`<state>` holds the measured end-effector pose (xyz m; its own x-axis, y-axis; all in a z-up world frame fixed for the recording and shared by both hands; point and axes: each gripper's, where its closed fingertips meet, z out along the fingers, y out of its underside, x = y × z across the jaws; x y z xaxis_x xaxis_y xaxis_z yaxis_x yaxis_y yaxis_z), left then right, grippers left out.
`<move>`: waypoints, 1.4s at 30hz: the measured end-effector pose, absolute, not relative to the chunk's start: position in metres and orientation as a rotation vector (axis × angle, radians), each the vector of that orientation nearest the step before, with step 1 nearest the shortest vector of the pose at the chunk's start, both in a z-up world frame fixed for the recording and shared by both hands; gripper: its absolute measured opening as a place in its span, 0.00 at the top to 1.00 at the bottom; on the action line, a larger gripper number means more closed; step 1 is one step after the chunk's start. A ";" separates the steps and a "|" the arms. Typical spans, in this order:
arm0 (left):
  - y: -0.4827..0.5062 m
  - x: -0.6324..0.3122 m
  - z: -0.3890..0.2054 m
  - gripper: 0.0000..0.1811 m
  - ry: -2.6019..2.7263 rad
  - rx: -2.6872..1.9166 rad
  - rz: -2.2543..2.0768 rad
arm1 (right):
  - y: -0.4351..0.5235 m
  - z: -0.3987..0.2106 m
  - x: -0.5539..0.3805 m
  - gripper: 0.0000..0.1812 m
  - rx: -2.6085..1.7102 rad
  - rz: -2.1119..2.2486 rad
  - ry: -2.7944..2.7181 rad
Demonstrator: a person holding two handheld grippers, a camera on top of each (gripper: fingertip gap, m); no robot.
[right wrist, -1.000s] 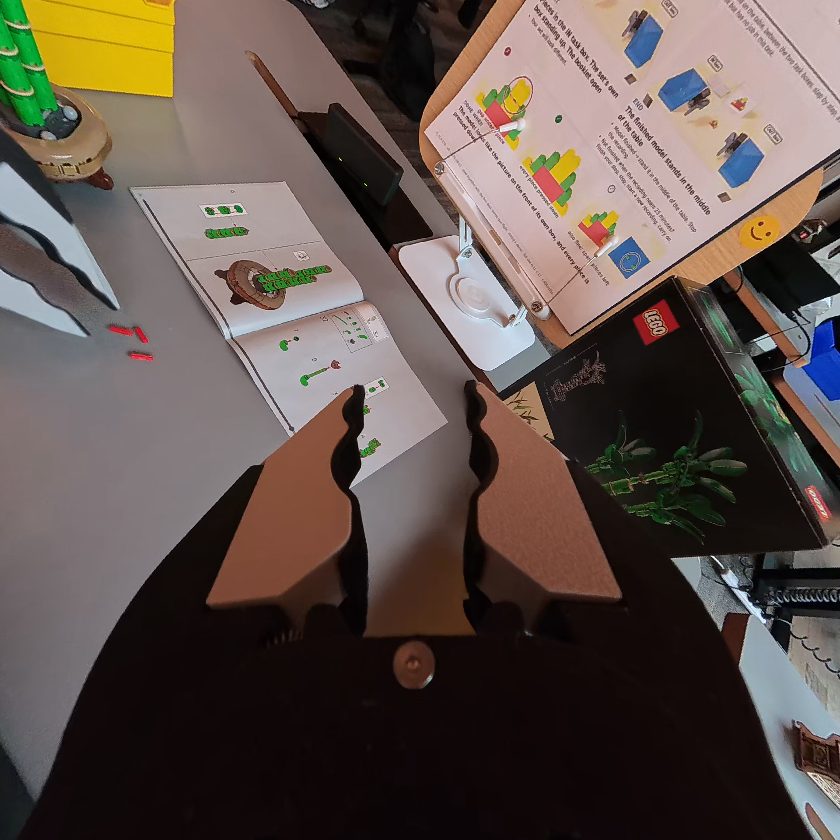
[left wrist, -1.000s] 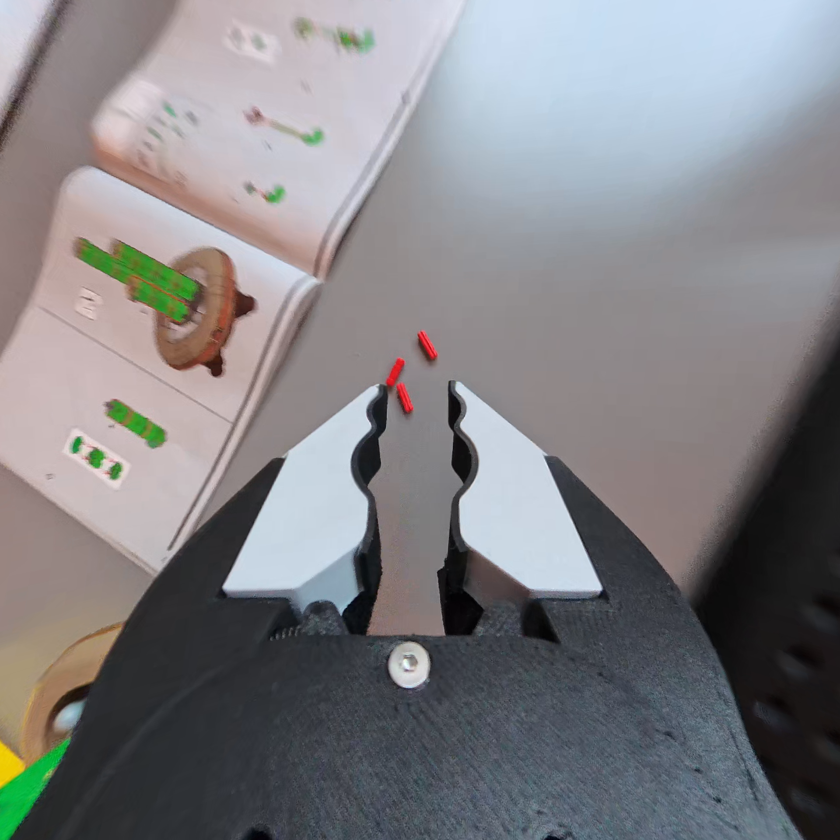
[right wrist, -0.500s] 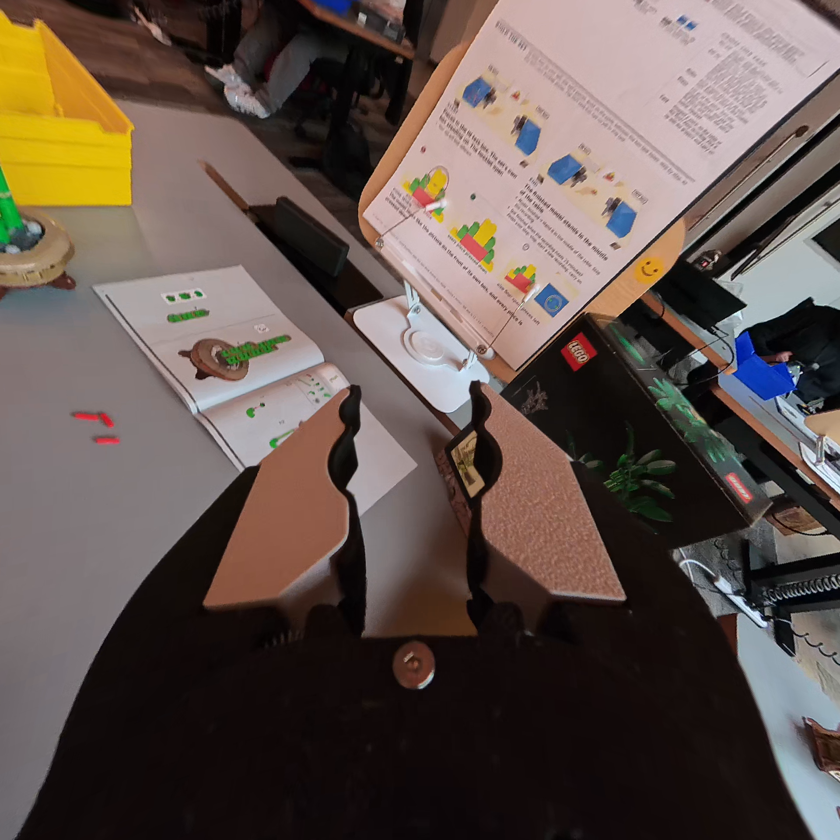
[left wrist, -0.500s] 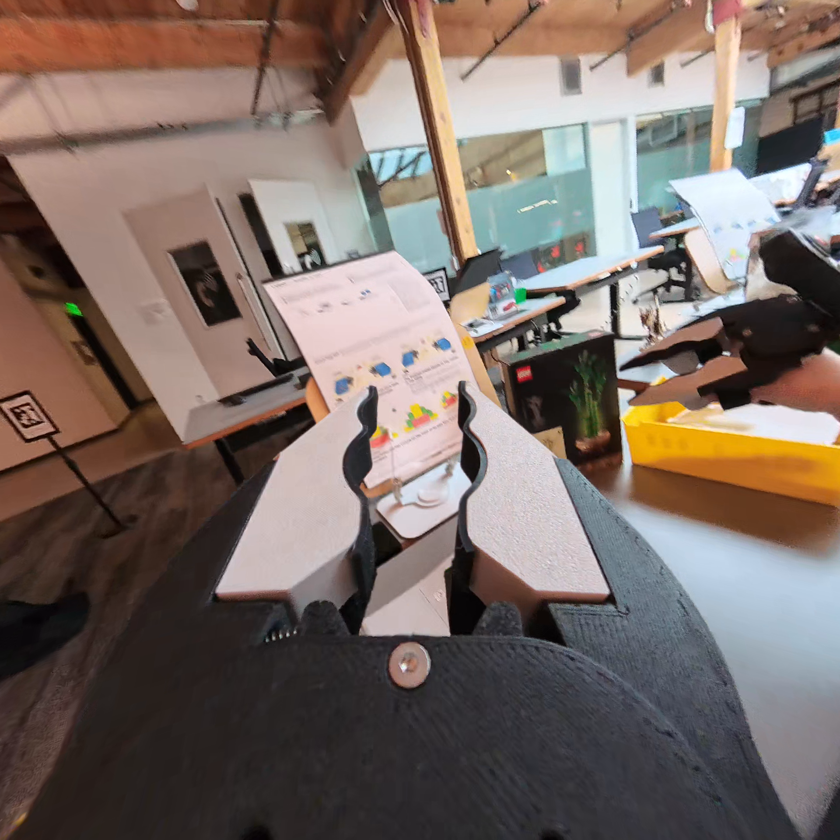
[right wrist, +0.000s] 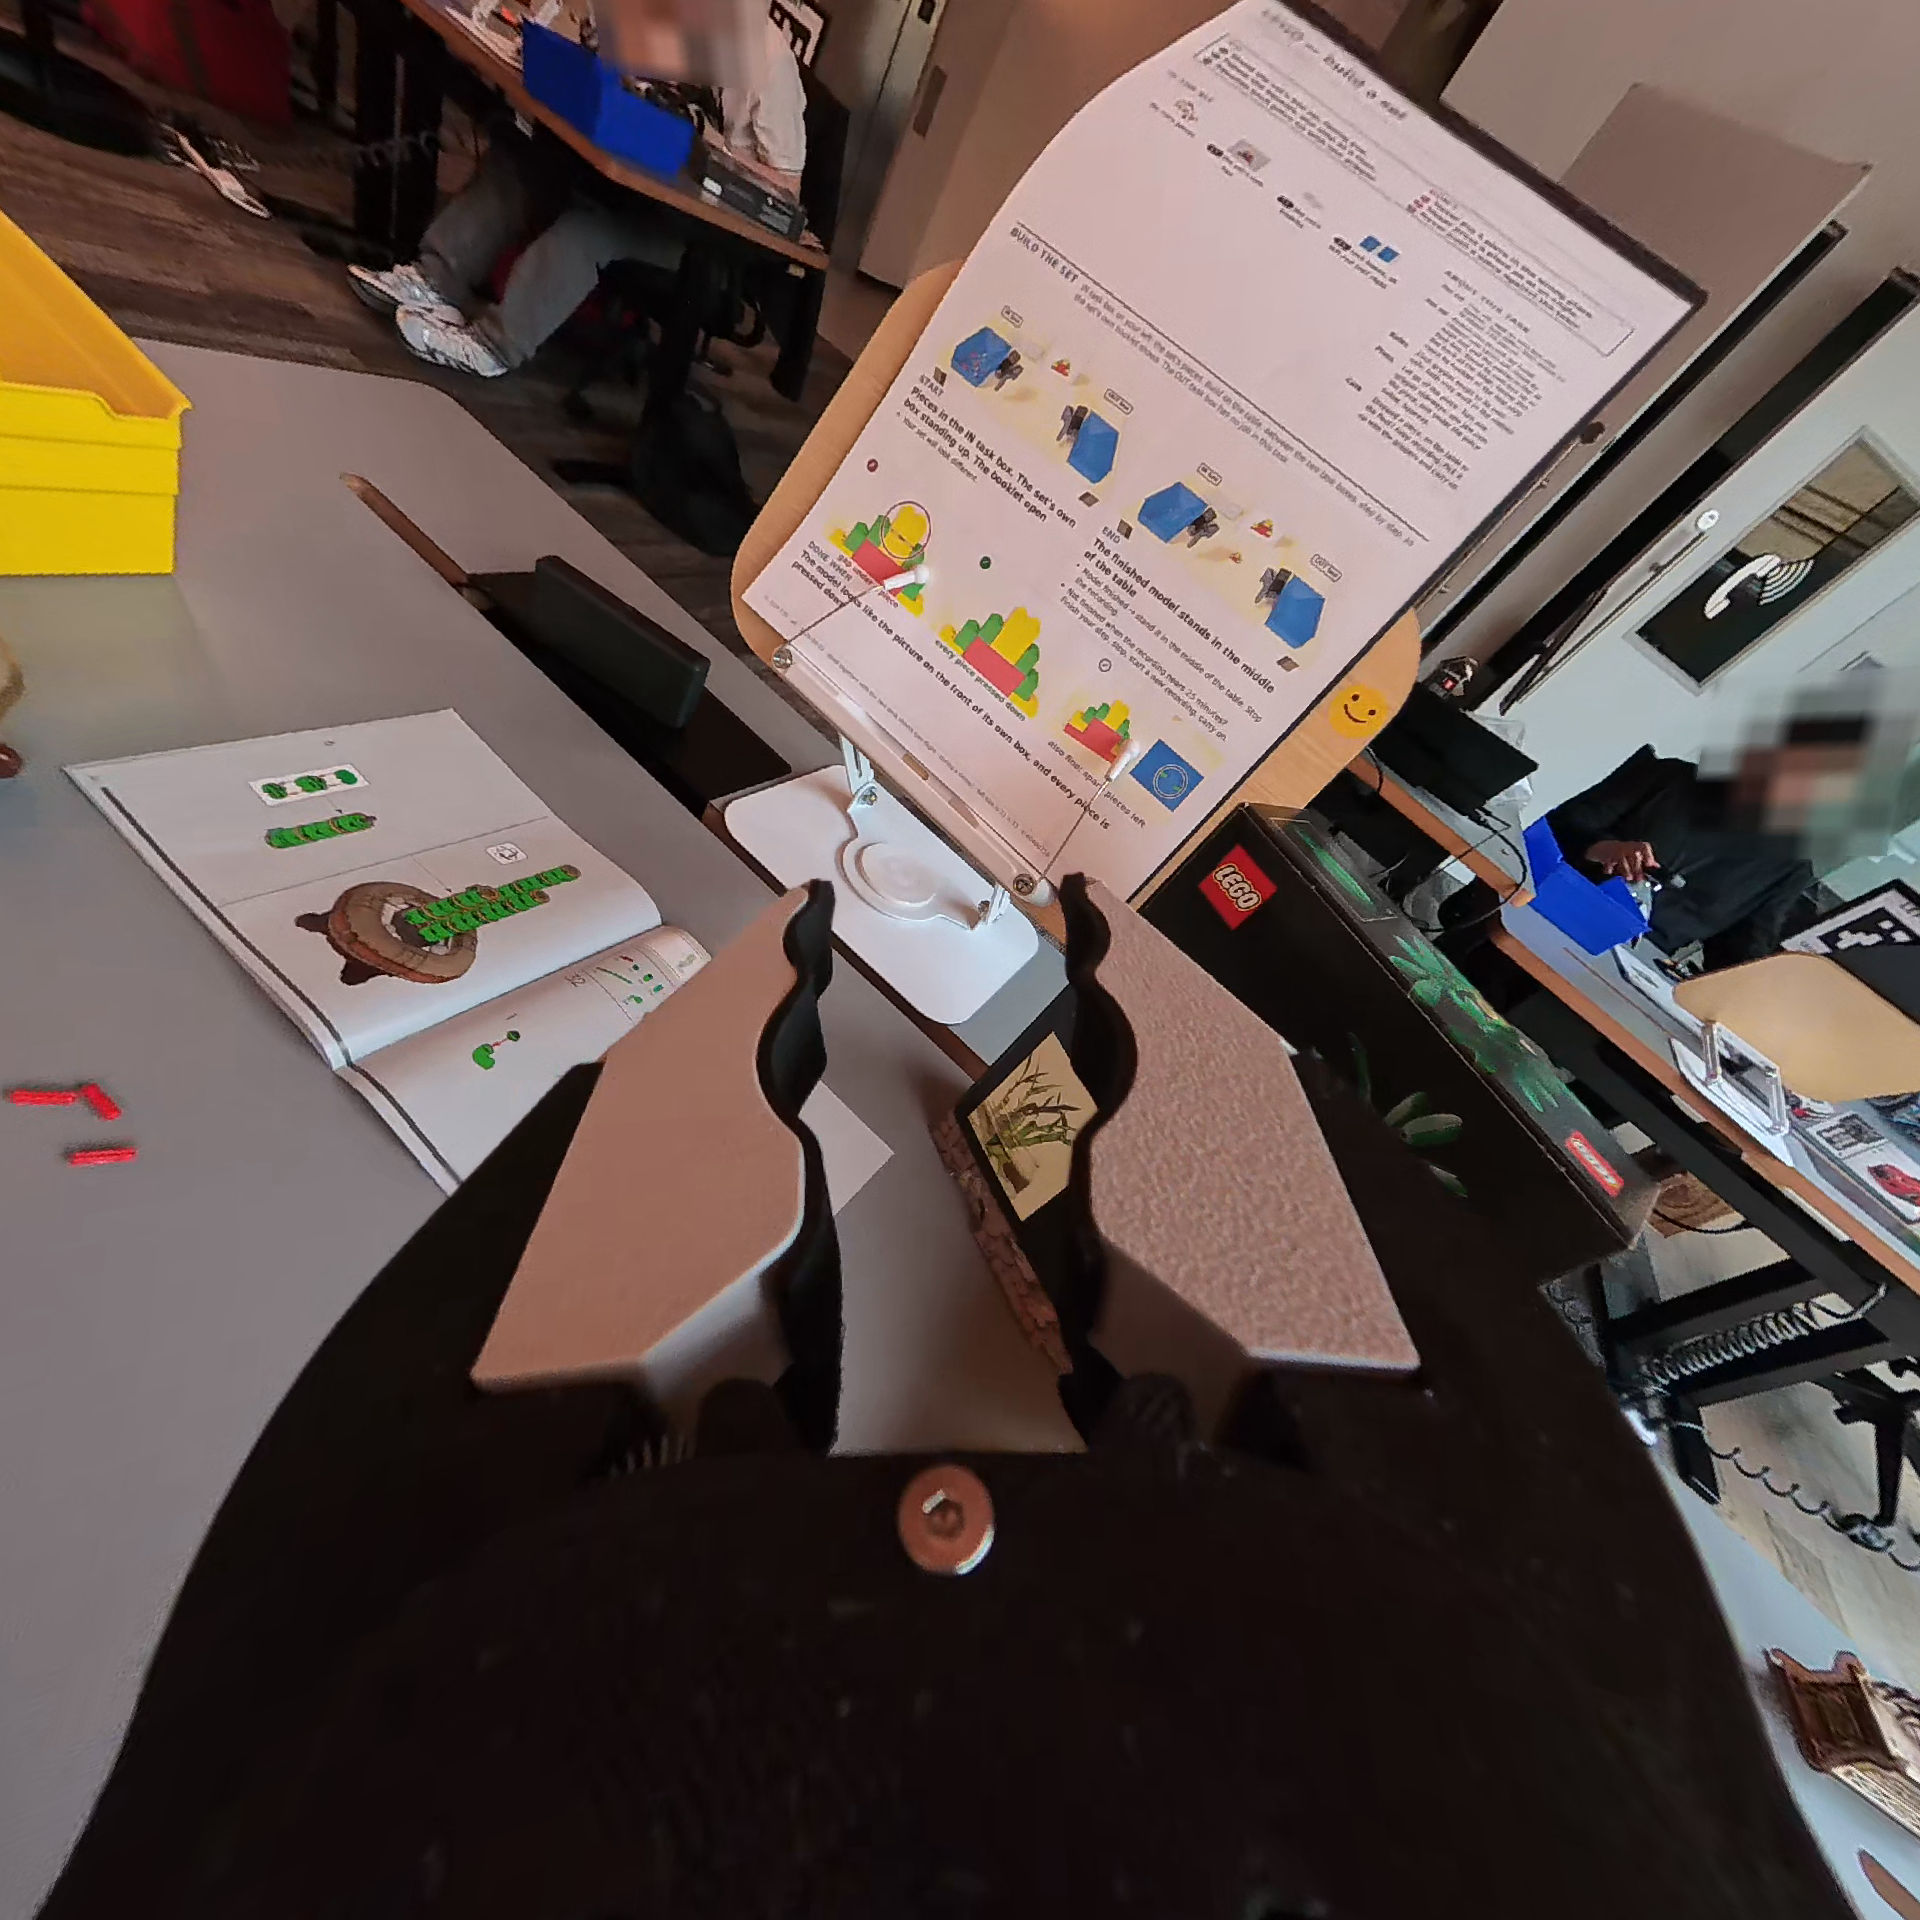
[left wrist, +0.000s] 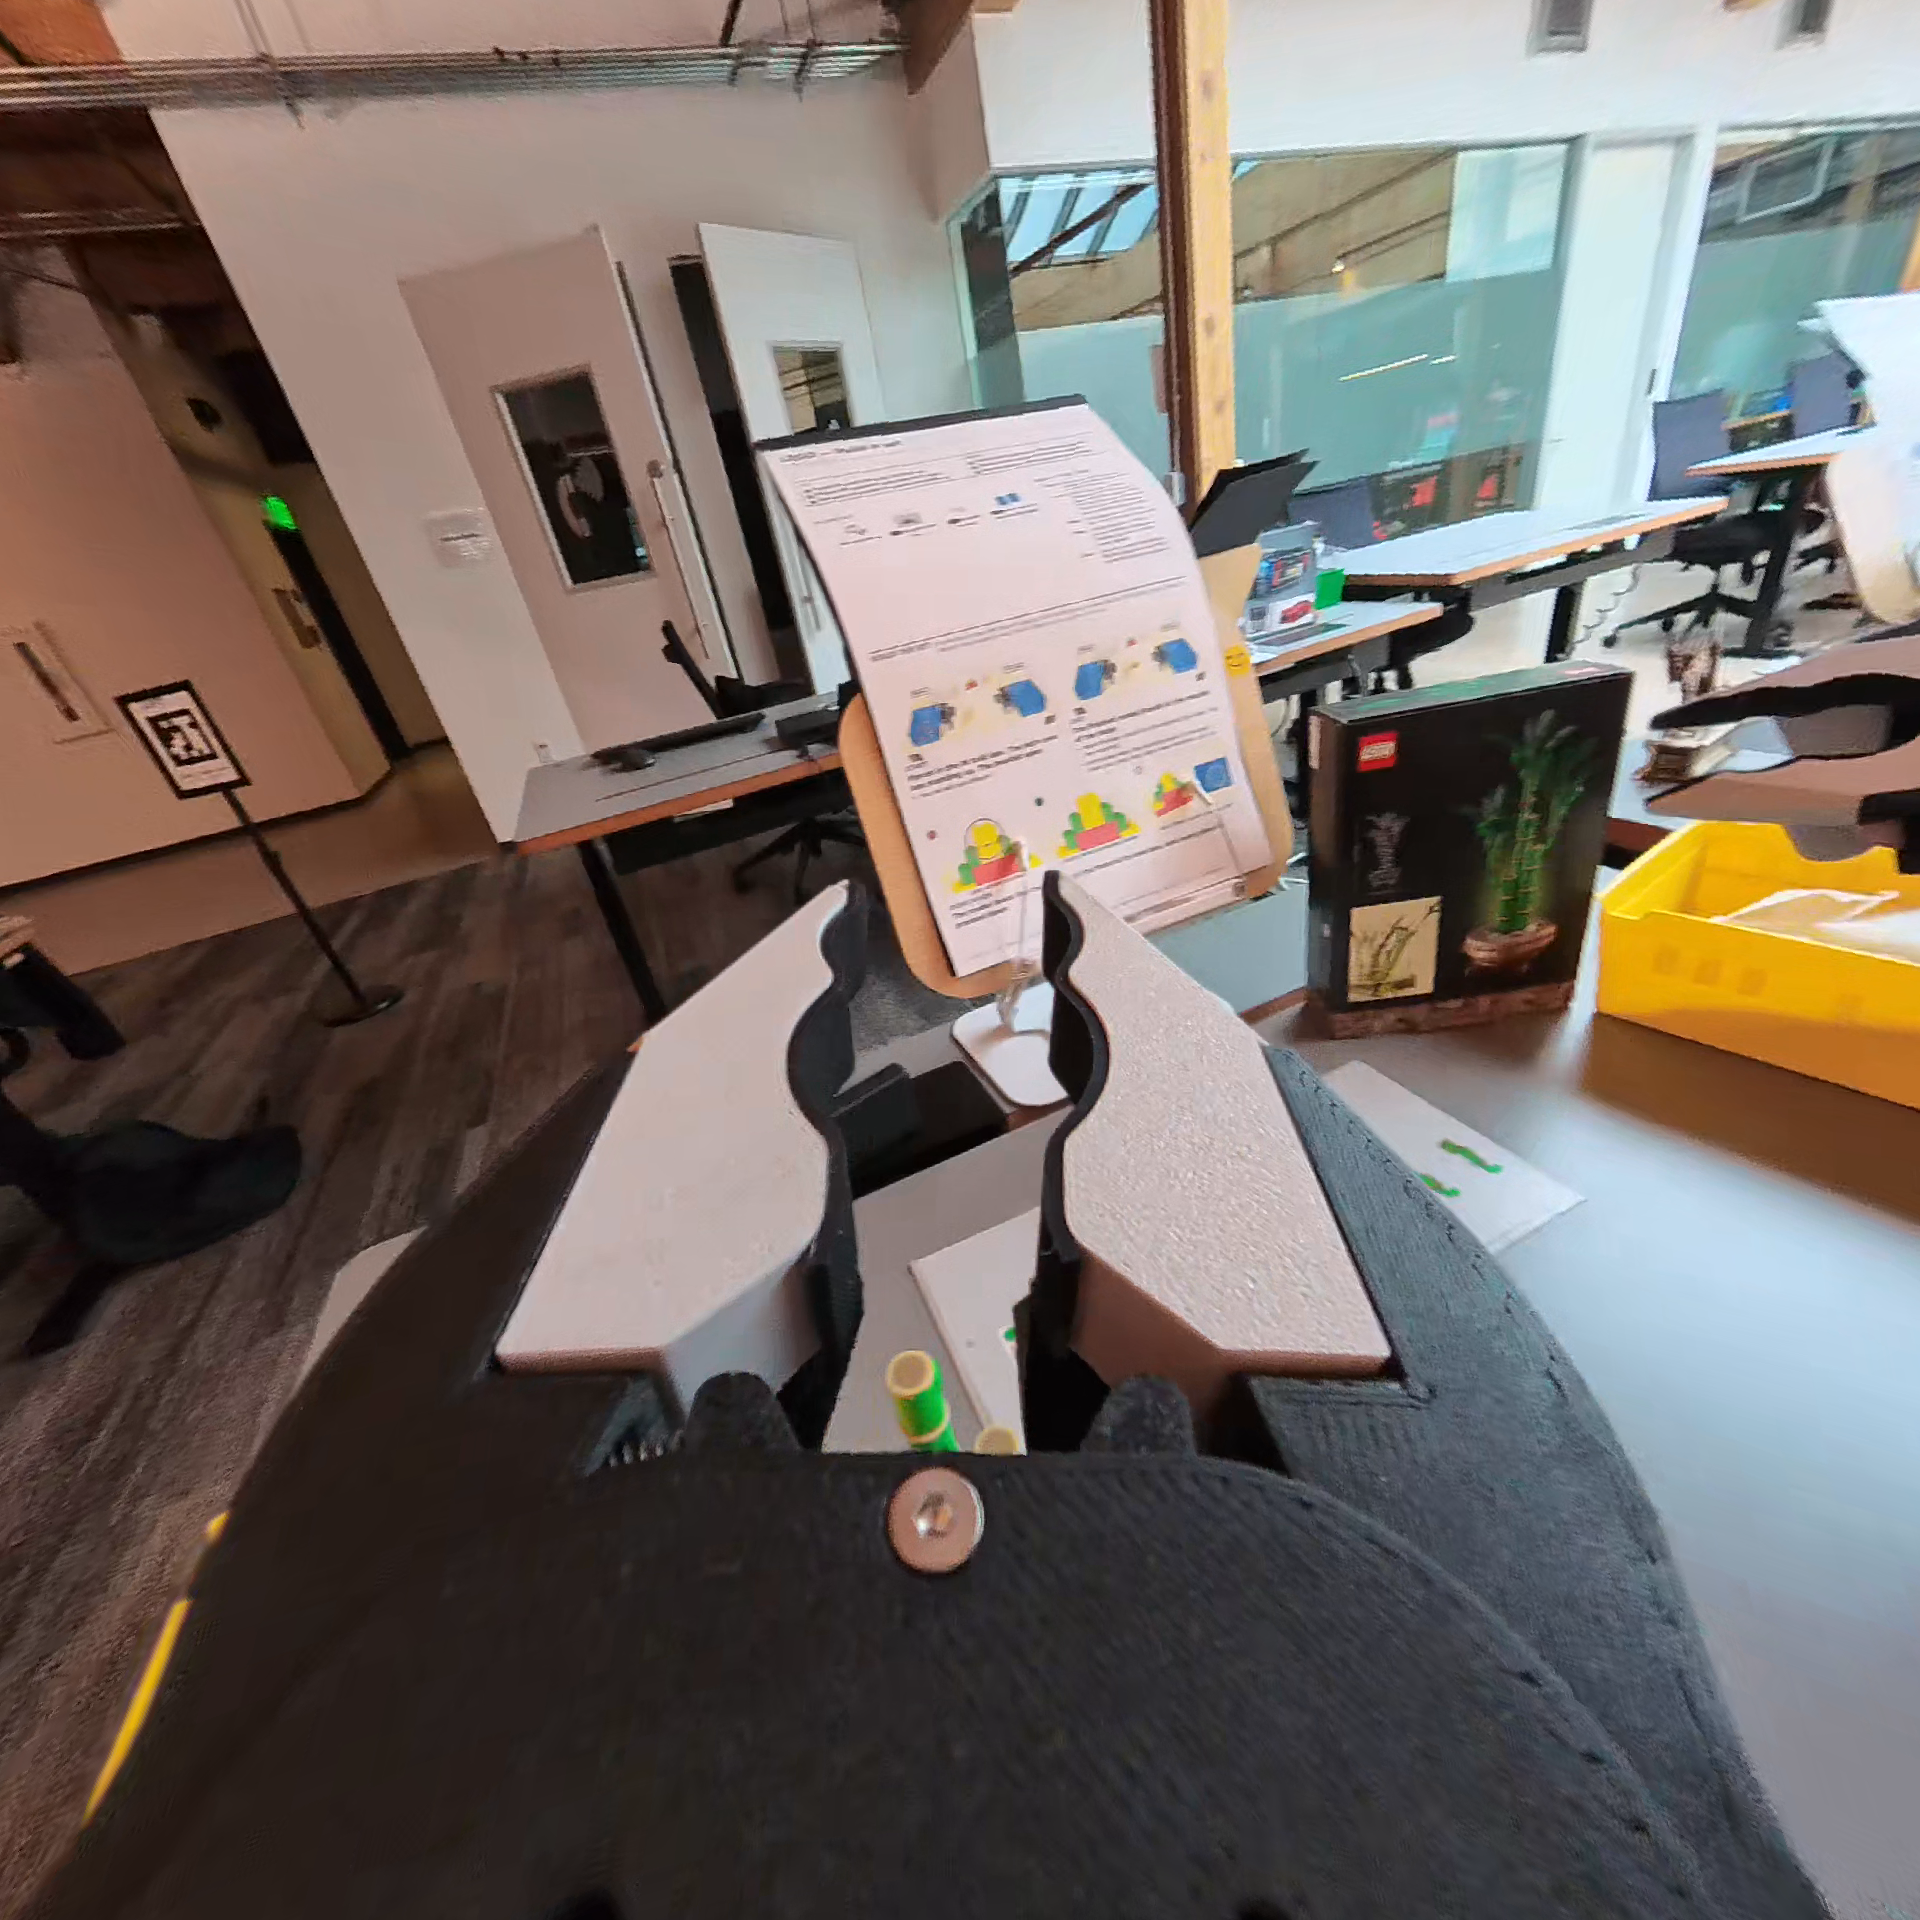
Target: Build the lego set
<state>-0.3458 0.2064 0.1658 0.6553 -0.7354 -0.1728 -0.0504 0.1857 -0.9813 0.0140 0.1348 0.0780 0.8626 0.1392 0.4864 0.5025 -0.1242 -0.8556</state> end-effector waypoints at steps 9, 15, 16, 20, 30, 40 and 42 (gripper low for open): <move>0.216 -0.371 0.162 0.83 0.696 -1.352 -0.525 | 0.143 0.069 0.012 0.76 -1.715 -0.307 -0.476; 0.216 -0.378 0.161 0.84 0.683 -1.367 -0.501 | 0.144 0.066 0.013 0.77 -1.737 -0.301 -0.476; 0.216 -0.378 0.160 0.84 0.685 -1.368 -0.498 | 0.143 0.067 0.013 0.77 -1.737 -0.290 -0.473; 0.214 -0.373 0.158 0.84 0.703 -1.375 -0.469 | 0.139 0.079 0.013 0.78 -1.709 -0.269 -0.471; 0.221 -0.360 0.148 0.85 0.698 -1.436 -0.368 | 0.130 0.110 -0.013 0.74 -1.627 0.023 -0.484; 0.237 -0.345 0.134 0.88 0.675 -1.487 -0.351 | 0.152 0.046 -0.003 0.74 -1.802 -0.057 -0.536; 0.239 -0.337 0.128 0.88 0.679 -1.503 -0.426 | 0.152 0.036 -0.007 0.74 -1.829 -0.053 -0.547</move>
